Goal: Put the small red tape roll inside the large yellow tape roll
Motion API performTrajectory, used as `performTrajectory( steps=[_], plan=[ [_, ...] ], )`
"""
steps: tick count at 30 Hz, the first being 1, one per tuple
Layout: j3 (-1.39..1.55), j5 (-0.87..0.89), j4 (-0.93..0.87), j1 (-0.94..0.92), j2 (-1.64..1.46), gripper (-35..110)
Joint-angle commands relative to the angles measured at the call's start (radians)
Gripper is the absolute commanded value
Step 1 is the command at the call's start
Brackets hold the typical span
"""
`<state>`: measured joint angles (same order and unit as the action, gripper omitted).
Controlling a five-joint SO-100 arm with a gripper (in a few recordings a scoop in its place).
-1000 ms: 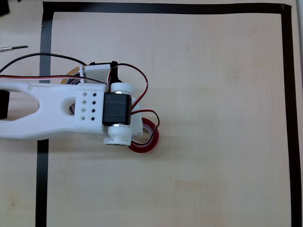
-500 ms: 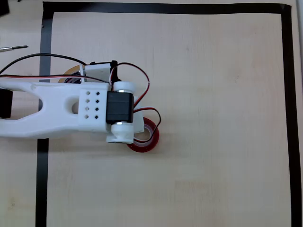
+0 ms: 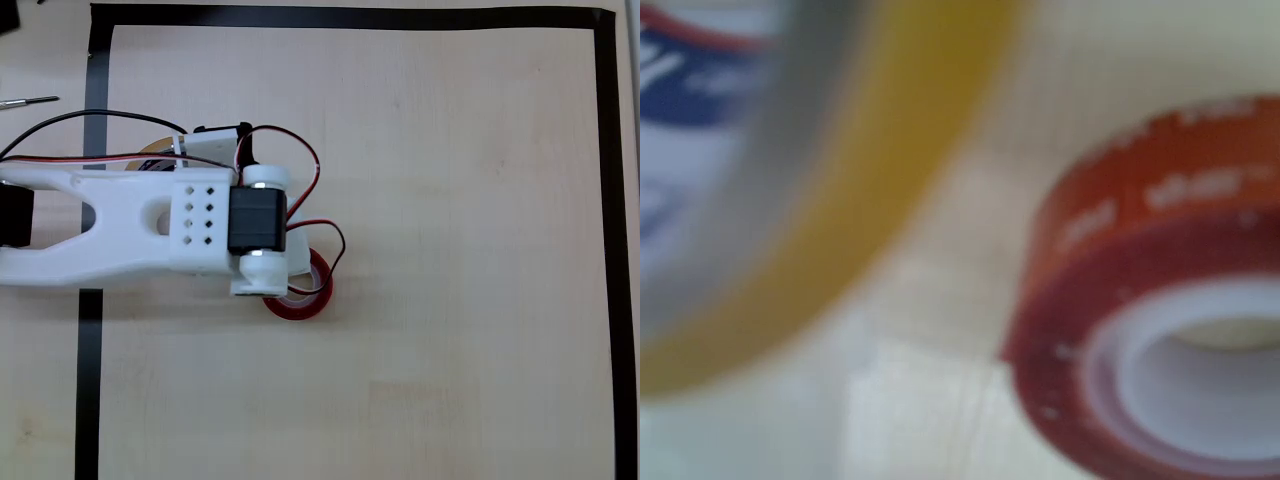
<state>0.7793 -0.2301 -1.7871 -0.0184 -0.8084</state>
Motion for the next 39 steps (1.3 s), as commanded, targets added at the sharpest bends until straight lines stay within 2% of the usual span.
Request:
performTrajectory(
  steps=[1,14,39],
  plan=[
    [-0.048,-0.031,-0.020,0.005,-0.135,17],
    [0.038,-0.052,-0.020,-0.052,-0.267,20],
    [-0.014,-0.052,-0.020,-0.081,-0.006,19]
  ],
)
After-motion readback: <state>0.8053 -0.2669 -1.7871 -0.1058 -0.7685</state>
